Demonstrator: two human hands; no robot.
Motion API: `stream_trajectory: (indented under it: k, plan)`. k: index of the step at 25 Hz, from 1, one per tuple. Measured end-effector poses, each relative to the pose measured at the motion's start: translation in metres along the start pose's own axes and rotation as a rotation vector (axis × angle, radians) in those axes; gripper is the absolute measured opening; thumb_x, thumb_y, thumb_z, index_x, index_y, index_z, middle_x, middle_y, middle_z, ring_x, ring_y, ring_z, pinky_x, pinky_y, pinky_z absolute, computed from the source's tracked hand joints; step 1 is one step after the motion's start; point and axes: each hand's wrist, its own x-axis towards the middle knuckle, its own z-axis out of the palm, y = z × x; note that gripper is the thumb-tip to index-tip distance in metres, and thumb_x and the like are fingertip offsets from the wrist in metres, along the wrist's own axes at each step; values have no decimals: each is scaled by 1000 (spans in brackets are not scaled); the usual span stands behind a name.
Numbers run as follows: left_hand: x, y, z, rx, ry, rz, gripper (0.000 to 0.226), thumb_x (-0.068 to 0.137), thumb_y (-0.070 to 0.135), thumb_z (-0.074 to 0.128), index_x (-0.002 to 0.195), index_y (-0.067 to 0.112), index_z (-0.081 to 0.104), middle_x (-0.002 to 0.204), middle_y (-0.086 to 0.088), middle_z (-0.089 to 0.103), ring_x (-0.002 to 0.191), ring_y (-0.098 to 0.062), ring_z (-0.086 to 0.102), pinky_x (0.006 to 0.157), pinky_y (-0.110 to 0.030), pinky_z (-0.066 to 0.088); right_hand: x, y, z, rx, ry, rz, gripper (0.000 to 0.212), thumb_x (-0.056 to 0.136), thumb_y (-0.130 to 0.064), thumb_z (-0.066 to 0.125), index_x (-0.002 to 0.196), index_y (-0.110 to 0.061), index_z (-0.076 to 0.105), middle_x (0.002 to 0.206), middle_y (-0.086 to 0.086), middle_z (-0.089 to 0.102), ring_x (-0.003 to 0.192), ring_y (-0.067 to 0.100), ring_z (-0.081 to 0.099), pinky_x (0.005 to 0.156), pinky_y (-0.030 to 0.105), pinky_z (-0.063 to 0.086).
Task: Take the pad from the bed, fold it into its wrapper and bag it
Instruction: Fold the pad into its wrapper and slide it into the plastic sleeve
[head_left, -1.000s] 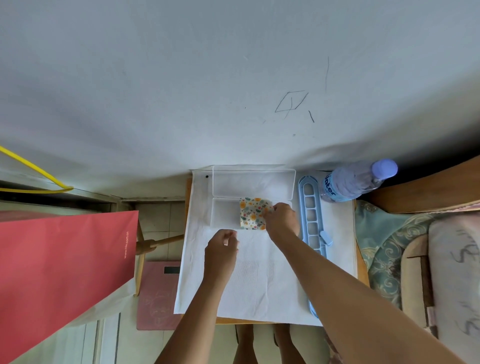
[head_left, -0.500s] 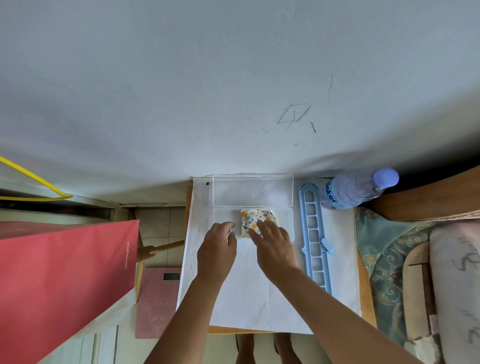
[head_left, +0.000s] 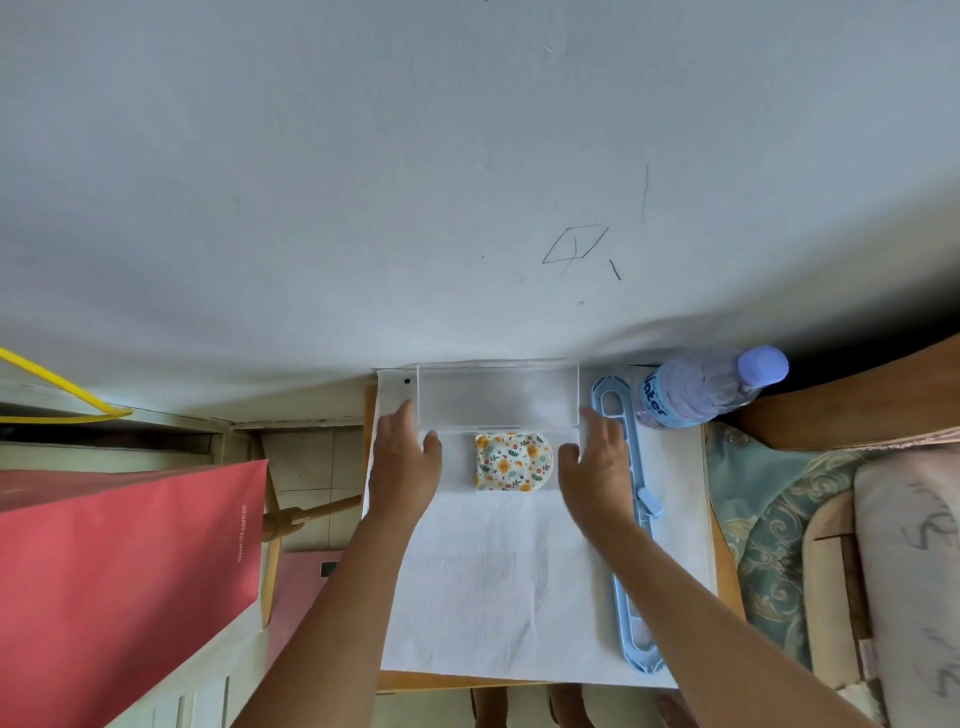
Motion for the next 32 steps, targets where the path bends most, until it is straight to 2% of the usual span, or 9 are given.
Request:
stream_trajectory:
  k: [3,8,11,16,21,24,27,30,32]
  plan:
    - [26,3,-1,-28,-83,-155,71,90,22,54,149,12,17,152,-13,36,137,-32,35,111,-41,32,29,-4,-11,346,-153,306,53,90,-6,44,141,-11,30,136,14,45,120,30,46,92,31,40]
    - [32,16,-6,-469,-33,-230,65,89,28,54,147,28,25,138,-7,51,124,-22,50,88,-29,39,50,-6,-25,693,-185,442,48,86,2,38,119,-34,37,70,1,46,55,11,36,53,20,31]
    - [9,17,-15,-469,19,-90,60,87,47,46,143,32,33,121,1,54,117,-16,49,100,-37,41,39,-4,-31,607,-198,296,57,82,4,42,125,-34,44,84,4,50,63,11,45,57,21,39]
    - [-42,10,-27,-66,114,208,56,85,48,34,122,15,60,117,-8,59,113,-23,51,98,-46,43,2,12,-41,454,-197,56,45,80,7,47,95,-36,54,110,4,57,103,17,52,86,26,38]
    - [-70,-16,-17,540,56,645,49,73,24,74,119,10,66,127,-19,63,115,-35,62,92,-49,52,-34,39,-41,-278,-160,-480,53,70,3,64,120,-12,60,130,14,58,122,32,52,102,43,41]
    - [-87,-32,-1,745,-159,617,71,59,29,84,126,19,62,131,-13,62,118,-32,61,94,-52,51,-64,42,-19,-672,-317,-600,76,73,-17,68,141,-21,35,151,12,31,137,38,30,110,55,24]
    - [-89,-35,14,837,-198,525,81,49,35,88,126,23,62,132,-12,61,120,-34,59,95,-56,48,-82,34,9,-745,-370,-479,90,59,-29,80,139,-26,39,149,13,36,135,39,34,103,60,33]
    - [-90,-34,23,865,-228,443,83,48,35,88,126,25,61,134,-12,60,122,-35,57,94,-62,47,-85,36,31,-697,-364,-335,87,86,-26,50,143,-30,-16,151,5,-25,138,38,-22,108,64,-9]
    - [-92,-37,27,850,-249,422,84,48,33,88,127,26,61,135,-11,59,123,-35,56,93,-65,46,-87,41,39,-704,-387,-266,85,90,-24,39,133,-32,-33,141,-2,-42,130,35,-38,106,64,-18]
